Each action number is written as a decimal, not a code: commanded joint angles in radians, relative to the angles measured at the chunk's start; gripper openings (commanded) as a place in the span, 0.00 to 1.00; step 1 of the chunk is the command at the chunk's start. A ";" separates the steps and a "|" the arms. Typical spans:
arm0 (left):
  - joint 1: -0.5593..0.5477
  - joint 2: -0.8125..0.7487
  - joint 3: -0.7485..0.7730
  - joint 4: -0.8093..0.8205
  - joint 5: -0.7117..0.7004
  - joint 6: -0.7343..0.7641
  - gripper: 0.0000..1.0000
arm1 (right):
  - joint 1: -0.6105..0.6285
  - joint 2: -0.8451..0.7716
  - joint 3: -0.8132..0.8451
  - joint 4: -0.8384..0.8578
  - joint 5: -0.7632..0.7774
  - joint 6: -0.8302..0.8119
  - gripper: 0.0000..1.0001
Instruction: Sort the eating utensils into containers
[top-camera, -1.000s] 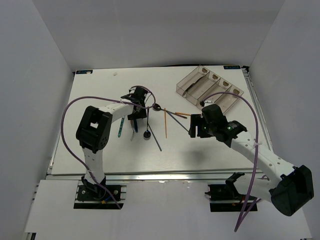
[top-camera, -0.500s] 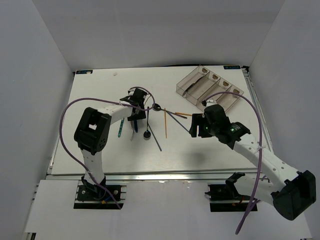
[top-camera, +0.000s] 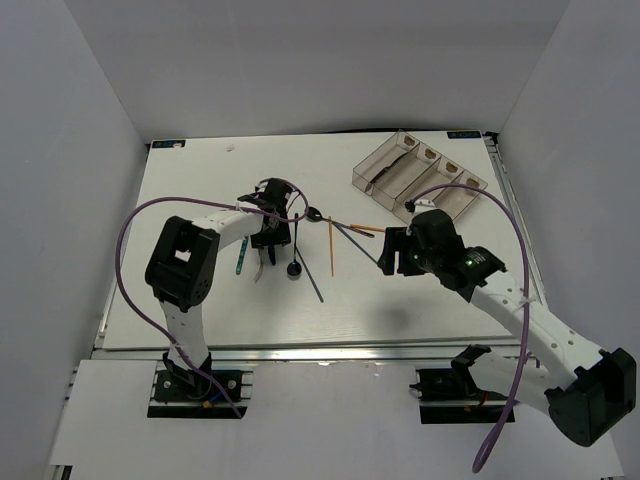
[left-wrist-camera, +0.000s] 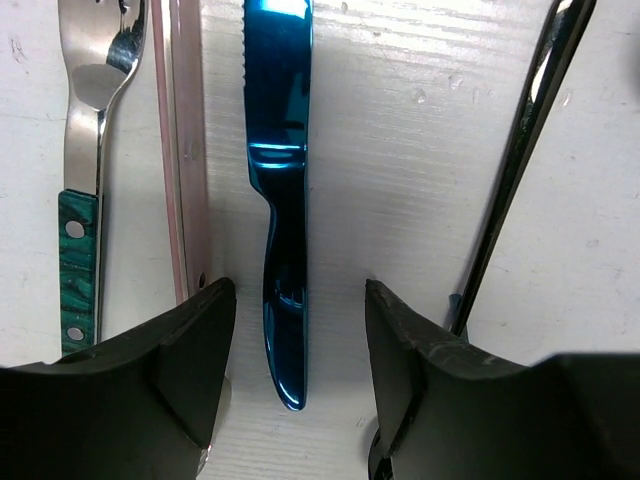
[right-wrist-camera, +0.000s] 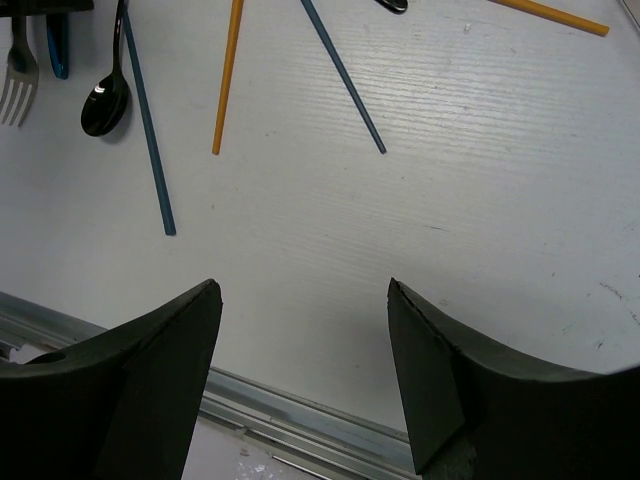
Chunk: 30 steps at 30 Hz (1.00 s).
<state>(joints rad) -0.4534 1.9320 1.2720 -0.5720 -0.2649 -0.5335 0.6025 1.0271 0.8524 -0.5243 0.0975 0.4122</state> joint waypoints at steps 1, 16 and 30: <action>0.002 0.036 -0.042 -0.109 0.019 0.029 0.64 | -0.001 -0.024 -0.012 0.012 -0.012 -0.006 0.72; 0.001 0.094 -0.057 -0.121 0.085 0.033 0.20 | -0.001 -0.053 -0.007 0.009 -0.031 -0.018 0.71; -0.010 0.091 -0.083 -0.117 0.110 0.063 0.00 | -0.001 -0.070 -0.015 0.009 -0.042 -0.021 0.70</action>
<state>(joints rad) -0.4557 1.9350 1.2655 -0.5652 -0.2123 -0.4919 0.6025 0.9764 0.8524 -0.5247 0.0677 0.4072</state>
